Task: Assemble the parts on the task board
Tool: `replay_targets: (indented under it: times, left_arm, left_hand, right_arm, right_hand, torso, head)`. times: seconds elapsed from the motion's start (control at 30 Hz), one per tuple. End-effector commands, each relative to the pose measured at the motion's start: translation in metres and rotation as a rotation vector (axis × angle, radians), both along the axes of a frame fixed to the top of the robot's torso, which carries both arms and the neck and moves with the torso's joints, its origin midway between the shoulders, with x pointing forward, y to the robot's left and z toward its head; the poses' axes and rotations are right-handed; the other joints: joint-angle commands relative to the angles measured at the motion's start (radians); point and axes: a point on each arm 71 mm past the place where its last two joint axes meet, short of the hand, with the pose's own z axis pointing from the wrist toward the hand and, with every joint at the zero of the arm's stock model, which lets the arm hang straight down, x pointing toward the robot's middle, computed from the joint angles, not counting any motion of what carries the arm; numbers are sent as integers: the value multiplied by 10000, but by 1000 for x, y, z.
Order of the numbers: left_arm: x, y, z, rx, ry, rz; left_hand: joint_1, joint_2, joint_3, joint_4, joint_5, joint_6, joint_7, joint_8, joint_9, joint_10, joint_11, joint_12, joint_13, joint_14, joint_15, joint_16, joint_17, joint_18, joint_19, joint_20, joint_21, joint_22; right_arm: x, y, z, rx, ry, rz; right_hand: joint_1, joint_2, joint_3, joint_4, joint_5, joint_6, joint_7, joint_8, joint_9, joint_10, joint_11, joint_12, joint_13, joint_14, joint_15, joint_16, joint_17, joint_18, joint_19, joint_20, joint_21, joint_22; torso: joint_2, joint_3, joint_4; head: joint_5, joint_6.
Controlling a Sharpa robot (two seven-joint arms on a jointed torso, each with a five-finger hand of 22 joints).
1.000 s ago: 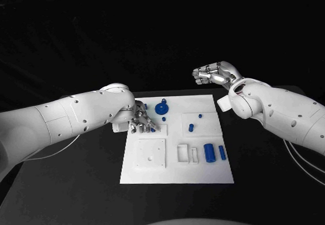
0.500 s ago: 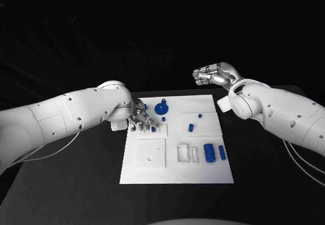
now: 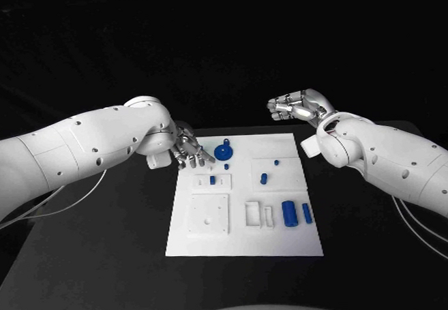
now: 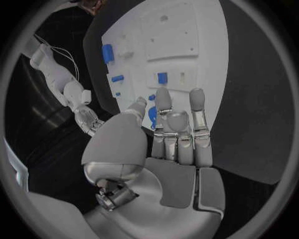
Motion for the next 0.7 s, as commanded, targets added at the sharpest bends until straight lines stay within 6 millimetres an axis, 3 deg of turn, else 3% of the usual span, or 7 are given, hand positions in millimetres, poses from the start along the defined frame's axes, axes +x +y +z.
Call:
replay_targets:
  times: [0.03, 0.07, 0.1, 0.2, 0.37, 0.5, 0.7]
  left_arm:
    - [8, 8, 9, -492, -288, 430]
    - [11, 11, 11, -521, -378, 554]
    - [14, 14, 12, -543, -474, 680]
    - [24, 25, 17, -643, -955, 1147]
    - [39, 41, 24, -840, -1575, 1890]
    - [47, 48, 25, -829, -1702, 2173]
    - [54, 52, 23, -692, -1676, 2370]
  left_hand:
    - [231, 381, -195, -443, 66, -589, 198, -52, -1422, 336, 88, -765, -123, 42, 105, -590, -533, -138, -14, 74, -270, -177]
    - [247, 556, -440, -702, 84, -586, 289, 9, -2486, 462, 87, -1156, -67, 102, 158, -665, -703, -105, 106, 113, -438, -279]
    - [259, 638, -483, -768, 89, -722, 298, -11, -2779, 411, 115, -1152, 15, 55, 158, -652, -727, -109, 106, 110, -495, -283]
    - [278, 739, -544, -834, 115, -1048, 461, -38, -3283, 241, 188, -1567, -50, 31, 226, -795, -856, -66, 116, 180, -638, -338]
    - [165, 594, -645, -717, 115, -1124, 538, -33, -4017, 349, 214, -1828, 79, 53, 250, -790, -935, -32, 254, 208, -850, -345]
    - [83, 414, -597, -574, 95, -1055, 531, -31, -4090, 352, 214, -1823, 145, 36, 249, -778, -943, -46, 267, 204, -921, -298]
    - [-89, 13, -408, -211, 56, -974, 510, -10, -4000, 346, 209, -1810, 226, 23, 248, -740, -945, -51, 308, 206, -1040, -175]
  right_arm:
    - [0, 0, 0, 30, -22, 120]
    - [0, 0, 0, 29, -23, 117]
    - [0, 0, 0, 29, -25, 113]
    - [-1, -1, 0, 27, -41, 96]
    - [-1, -2, 1, 19, -83, 39]
    - [-2, -3, 2, 22, -125, 26]
    - [-3, -5, 5, 24, -215, -31]
  right_hand:
    - [-77, 42, -34, -36, 37, -65, -35, -38, -15, -59, -3, -23, -14, -85, -13, -66, -15, 192, -86, -2, 25, -11]
    - [-105, 52, -5, -68, 36, -43, -38, -37, -14, -47, -5, -22, -14, -74, -14, -65, -15, 193, -60, -5, 29, -9]
    - [-105, 52, -5, -68, 36, -43, -38, -37, -14, -47, -5, -22, -14, -74, -14, -65, -15, 193, -60, -5, 29, -9]
    - [-125, 45, -16, -56, 40, -41, -33, -36, -13, -43, -6, -21, -14, -74, -15, -67, -15, 192, -62, -4, 29, -10]
    - [-157, 30, -68, -26, -22, -56, -31, -38, -14, -46, -4, -22, -14, -75, -14, -67, -15, 191, -70, -4, 26, -11]
    - [-88, 24, -122, -41, -30, -61, -29, -37, -14, -53, -1, -23, -14, -82, -12, -68, -16, 190, -86, -3, 23, -13]
    - [-37, 35, -261, -20, -75, -107, -21, -36, -14, -64, 5, -25, -15, -101, -4, -68, -16, 195, -129, 5, 26, -12]
  torso:
    - [4, -6, 15]
    - [9, -7, 7]
    - [10, -10, 7]
    - [34, -16, -16]
    - [63, -28, -28]
    - [126, -54, -56]
    - [255, -93, -93]
  head:
    - [93, 162]
    - [113, 184]
    - [130, 207]
    - [252, 287]
    - [331, 378]
    - [440, 466]
    - [443, 595]
